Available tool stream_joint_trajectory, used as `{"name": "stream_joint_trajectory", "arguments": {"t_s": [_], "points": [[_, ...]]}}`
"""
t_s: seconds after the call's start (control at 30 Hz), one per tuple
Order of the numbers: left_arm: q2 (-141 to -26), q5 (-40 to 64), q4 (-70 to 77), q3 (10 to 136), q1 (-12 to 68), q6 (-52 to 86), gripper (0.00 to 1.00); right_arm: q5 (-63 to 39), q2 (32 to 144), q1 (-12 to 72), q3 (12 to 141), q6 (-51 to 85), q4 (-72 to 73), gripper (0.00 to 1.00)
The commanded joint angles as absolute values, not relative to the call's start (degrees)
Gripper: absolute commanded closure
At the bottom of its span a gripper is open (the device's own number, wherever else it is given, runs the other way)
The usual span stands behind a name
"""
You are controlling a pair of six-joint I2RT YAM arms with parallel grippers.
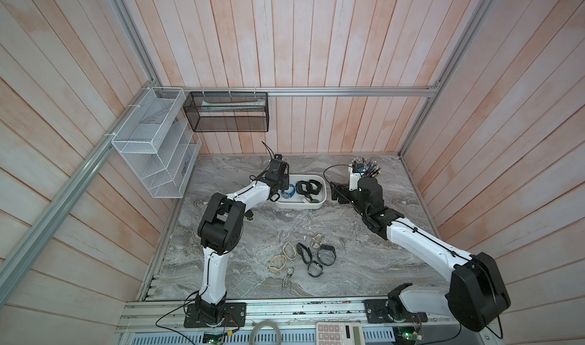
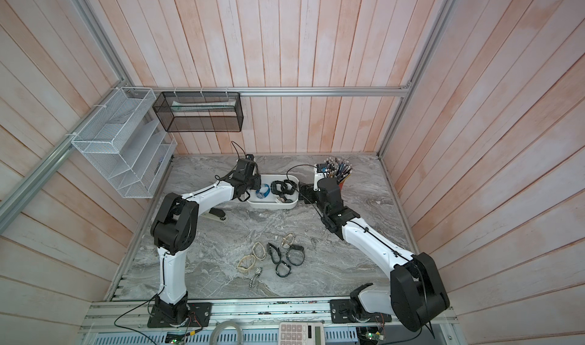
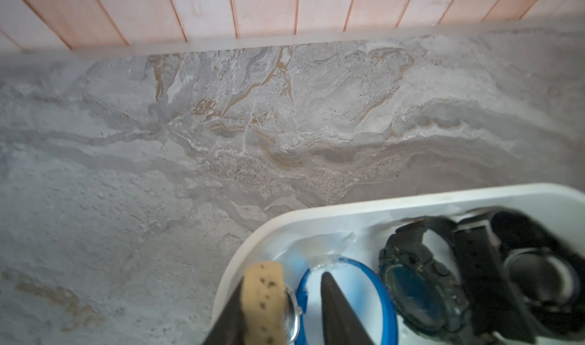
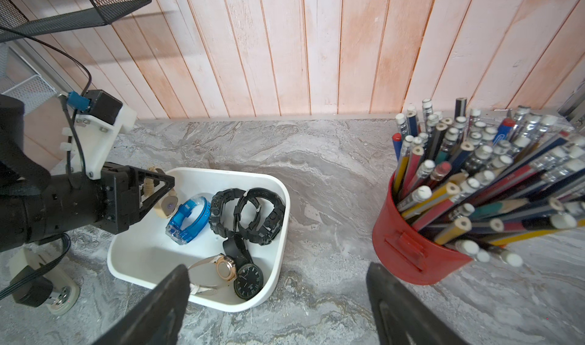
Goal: Put the watch into the storage box
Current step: Place the watch in the storage box, then pick up the watch at the center of the board.
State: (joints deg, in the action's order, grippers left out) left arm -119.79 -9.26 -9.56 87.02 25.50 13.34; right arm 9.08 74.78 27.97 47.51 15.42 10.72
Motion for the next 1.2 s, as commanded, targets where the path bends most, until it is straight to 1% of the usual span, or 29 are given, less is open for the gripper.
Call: {"name": "stream_joint_trajectory", "arguments": {"t_s": [0.0,0.07,0.1,0.17,0.2,0.23,0.4,0.57,0.67,0.73,0.83,0.9,1.07,1.17], "points": [[-117.28,-7.32,-9.55,86.93,25.57,14.63,0.44,8.92,74.36,27.62,47.45,15.82,11.14,0.11],[-113.91,-6.36,-7.73,84.33,25.57,15.4,0.26,8.84,74.62,27.69,47.96,15.75,11.05,0.11],[-112.45,-5.88,-6.86,83.23,25.44,15.89,0.19,8.86,74.79,27.67,48.2,15.72,10.96,0.11],[-108.69,-4.21,-4.82,81.01,25.4,16.66,0.1,8.81,75.21,27.6,48.88,15.64,10.6,0.11],[-107.16,-3.26,-4.05,80.02,25.44,16.94,0.02,8.76,75.4,27.6,49.11,15.63,10.54,0.11],[-105.38,-2.03,-3.09,78.68,25.53,17.3,0.0,8.69,75.56,27.6,49.2,15.73,10.52,0.11],[-93.66,0.5,2.93,68.37,25.47,18.62,0.0,7.99,76.84,27.59,49.05,17.01,10.71,0.12],[-79.11,2.3,8.76,51.58,25.44,19.7,0.0,8.09,79.19,27.55,50.86,17.84,8.96,0.13],[-73.17,2.9,11.84,42.38,25.4,22.54,0.0,7.19,80.1,27.6,51.59,18.47,8.17,0.14],[-71.06,3.78,14.77,37.59,25.41,25.1,0.0,6.4,80.46,27.58,51.08,19.43,8.41,0.14],[-69.92,5.31,16.9,34.43,25.42,28.0,0.0,5.39,80.77,27.6,50.81,21.31,6.54,0.16],[-69.93,5.78,18.01,33.77,25.46,29.21,0.0,4.69,80.77,27.58,50.8,22.02,3.84,0.17],[-71.43,6.35,20.53,33.91,25.47,29.3,0.0,3.8,78.63,28.93,47.31,26.39,-3.75,0.25],[-72.44,6.95,20.79,34.62,25.4,28.83,0.0,5.78,75.97,31.83,43.31,29.95,-7.57,0.26]]}}
